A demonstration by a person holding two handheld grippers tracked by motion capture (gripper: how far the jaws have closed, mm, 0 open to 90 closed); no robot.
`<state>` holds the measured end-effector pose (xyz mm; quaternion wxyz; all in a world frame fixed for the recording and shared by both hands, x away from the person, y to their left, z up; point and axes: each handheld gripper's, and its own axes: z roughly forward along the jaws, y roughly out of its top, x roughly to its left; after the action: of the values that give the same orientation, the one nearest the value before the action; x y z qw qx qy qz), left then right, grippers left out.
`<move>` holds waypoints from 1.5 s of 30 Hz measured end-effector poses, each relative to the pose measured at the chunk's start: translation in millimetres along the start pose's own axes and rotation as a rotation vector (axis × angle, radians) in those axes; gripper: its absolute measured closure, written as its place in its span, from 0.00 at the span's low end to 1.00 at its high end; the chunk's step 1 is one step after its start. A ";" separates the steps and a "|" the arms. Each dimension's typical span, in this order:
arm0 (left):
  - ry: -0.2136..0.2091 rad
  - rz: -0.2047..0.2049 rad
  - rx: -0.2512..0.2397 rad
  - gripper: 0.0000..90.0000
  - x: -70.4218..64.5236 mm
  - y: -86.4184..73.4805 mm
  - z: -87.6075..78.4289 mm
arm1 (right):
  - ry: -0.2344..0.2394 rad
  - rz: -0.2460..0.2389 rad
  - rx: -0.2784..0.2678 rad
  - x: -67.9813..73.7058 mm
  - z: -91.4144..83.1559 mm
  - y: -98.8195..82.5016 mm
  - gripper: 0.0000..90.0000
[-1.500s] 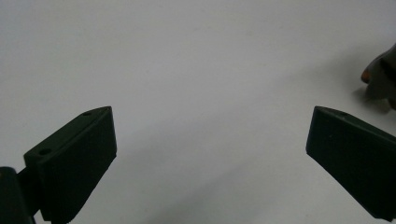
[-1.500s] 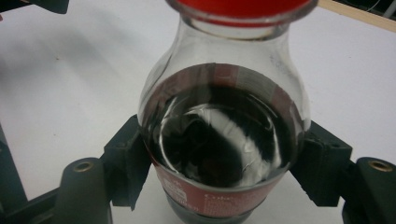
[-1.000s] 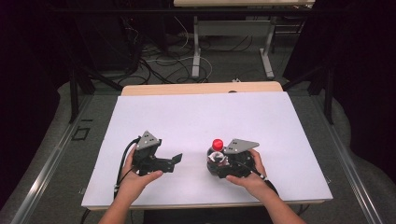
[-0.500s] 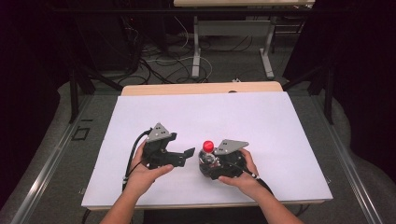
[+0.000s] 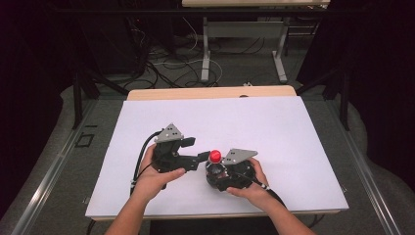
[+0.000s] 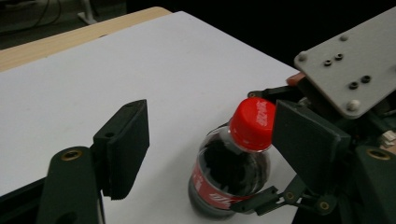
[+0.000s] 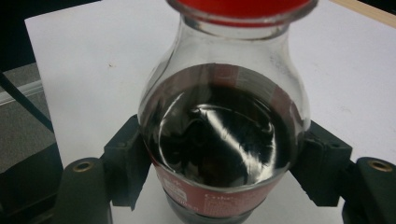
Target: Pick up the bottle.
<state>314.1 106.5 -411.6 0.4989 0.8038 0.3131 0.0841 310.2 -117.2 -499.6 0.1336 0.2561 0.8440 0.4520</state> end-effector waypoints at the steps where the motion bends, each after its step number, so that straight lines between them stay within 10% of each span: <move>1: -0.017 0.002 0.011 0.33 -0.4 1.2 -0.7 | 0.007 0.002 0.012 0.4 -0.6 0.5 0.32; 27: -0.185 0.043 0.073 0.62 -6.1 3.3 18.8 | 0.074 -0.026 -0.006 7.9 2.8 0.8 0.32; 45: -0.154 0.086 0.073 0.68 -11.3 -0.9 22.3 | 0.078 -0.032 -0.003 9.6 3.8 0.8 0.32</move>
<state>314.8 83.5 -421.2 0.4875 0.8382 0.2422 0.0319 304.1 -108.9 -500.9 0.1082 0.2245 0.8519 0.4606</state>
